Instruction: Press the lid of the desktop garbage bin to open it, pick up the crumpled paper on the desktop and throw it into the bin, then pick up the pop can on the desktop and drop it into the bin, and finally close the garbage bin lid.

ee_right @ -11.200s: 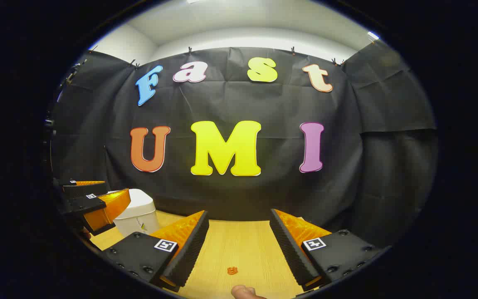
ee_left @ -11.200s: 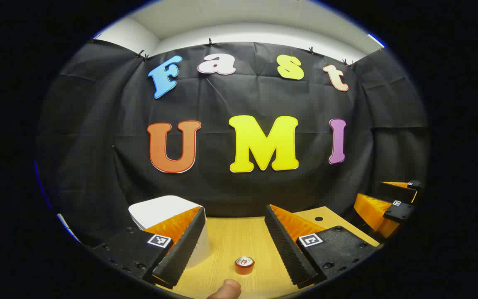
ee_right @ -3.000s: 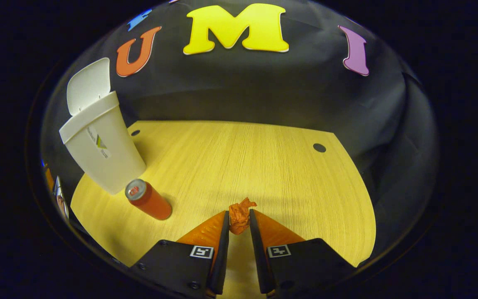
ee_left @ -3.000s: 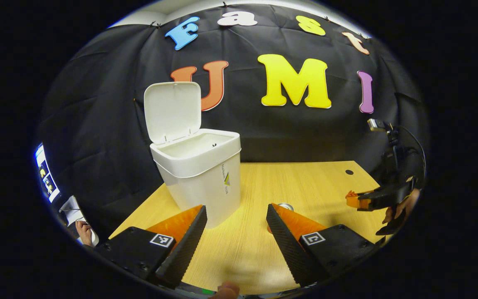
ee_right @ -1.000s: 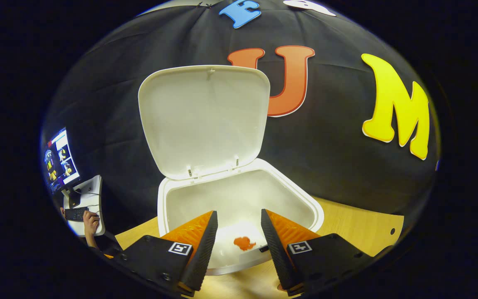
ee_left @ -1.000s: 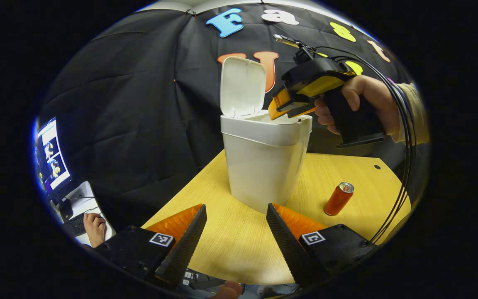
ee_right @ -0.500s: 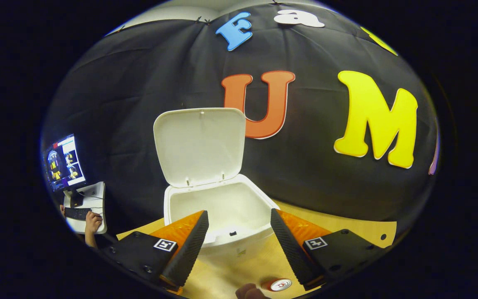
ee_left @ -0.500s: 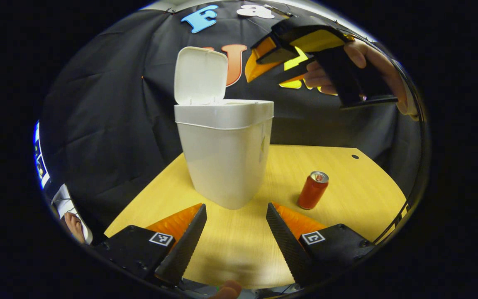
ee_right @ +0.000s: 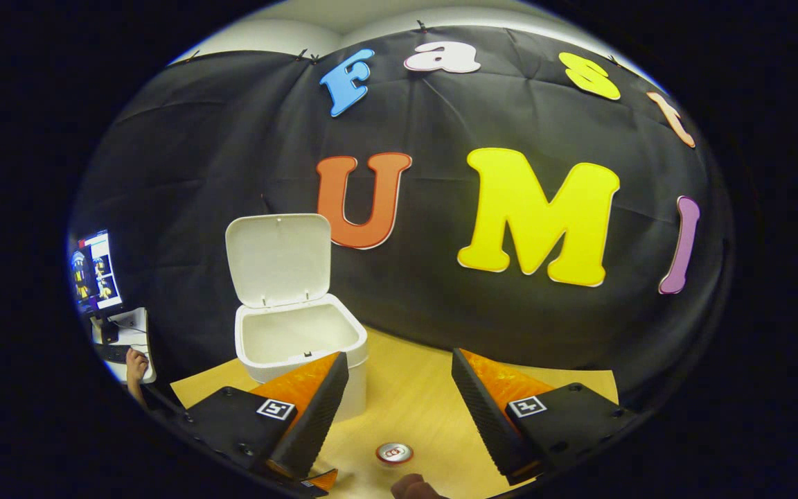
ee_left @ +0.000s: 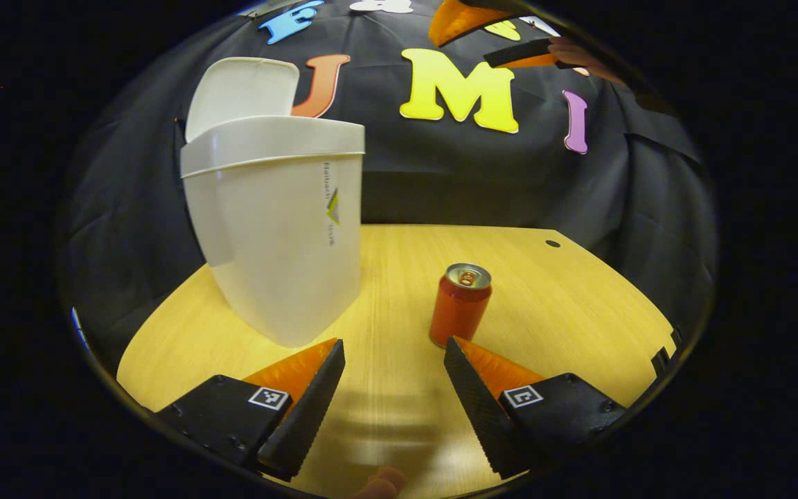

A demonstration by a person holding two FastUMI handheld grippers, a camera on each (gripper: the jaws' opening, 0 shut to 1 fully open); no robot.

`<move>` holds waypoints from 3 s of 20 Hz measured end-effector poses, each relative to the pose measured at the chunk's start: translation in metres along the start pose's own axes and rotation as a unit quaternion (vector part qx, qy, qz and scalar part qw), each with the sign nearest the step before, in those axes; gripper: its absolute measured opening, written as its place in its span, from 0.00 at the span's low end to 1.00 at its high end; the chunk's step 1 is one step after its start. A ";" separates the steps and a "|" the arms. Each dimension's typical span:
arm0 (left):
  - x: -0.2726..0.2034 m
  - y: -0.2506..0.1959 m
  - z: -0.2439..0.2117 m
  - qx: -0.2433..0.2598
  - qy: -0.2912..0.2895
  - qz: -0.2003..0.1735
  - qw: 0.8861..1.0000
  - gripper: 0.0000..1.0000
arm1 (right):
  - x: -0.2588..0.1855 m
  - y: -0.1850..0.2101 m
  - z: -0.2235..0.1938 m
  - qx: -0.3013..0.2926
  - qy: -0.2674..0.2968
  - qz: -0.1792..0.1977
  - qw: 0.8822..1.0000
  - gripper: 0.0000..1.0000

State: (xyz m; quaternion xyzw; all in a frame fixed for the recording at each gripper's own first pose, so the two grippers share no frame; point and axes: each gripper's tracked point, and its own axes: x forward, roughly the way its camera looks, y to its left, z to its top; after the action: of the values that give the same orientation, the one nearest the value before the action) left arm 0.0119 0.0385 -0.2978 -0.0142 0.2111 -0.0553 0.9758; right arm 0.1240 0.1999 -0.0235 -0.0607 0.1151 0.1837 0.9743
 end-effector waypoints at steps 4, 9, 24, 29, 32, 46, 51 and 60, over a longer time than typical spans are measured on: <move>0.031 -0.029 0.006 0.028 -0.006 -0.012 1.000 0.96 | -0.014 -0.041 -0.016 0.001 0.012 -0.033 0.999 0.95; 0.060 -0.045 0.007 0.040 -0.005 -0.016 0.999 0.96 | -0.022 -0.080 -0.043 0.015 0.027 -0.066 0.997 0.95; 0.128 -0.049 0.000 0.037 -0.003 -0.011 0.999 0.96 | -0.012 -0.110 -0.089 0.018 0.080 -0.082 0.993 0.96; 0.133 -0.049 -0.005 0.037 0.006 -0.013 0.999 0.94 | -0.014 -0.114 -0.095 0.025 0.086 -0.085 0.992 0.96; 0.132 -0.049 -0.011 0.029 0.015 -0.009 0.999 0.88 | -0.018 -0.118 -0.097 0.029 0.085 -0.086 0.992 0.96; 0.051 -0.038 0.125 0.023 -0.058 0.016 0.998 0.85 | -0.058 -0.163 -0.091 0.089 0.064 -0.109 0.988 0.96; 0.010 -0.018 0.199 0.056 -0.081 0.040 0.994 0.84 | -0.069 -0.190 -0.106 0.128 0.063 -0.124 0.982 0.94; -0.014 0.068 0.274 0.058 -0.098 0.129 0.985 0.84 | -0.055 -0.190 -0.132 0.163 0.083 -0.127 0.975 0.96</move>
State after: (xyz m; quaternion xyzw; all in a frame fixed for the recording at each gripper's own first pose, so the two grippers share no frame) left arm 0.1195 0.1093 -0.0459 0.0645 0.1113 0.0601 0.9899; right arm 0.1185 -0.0163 -0.1233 0.0693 0.2151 0.0313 0.9736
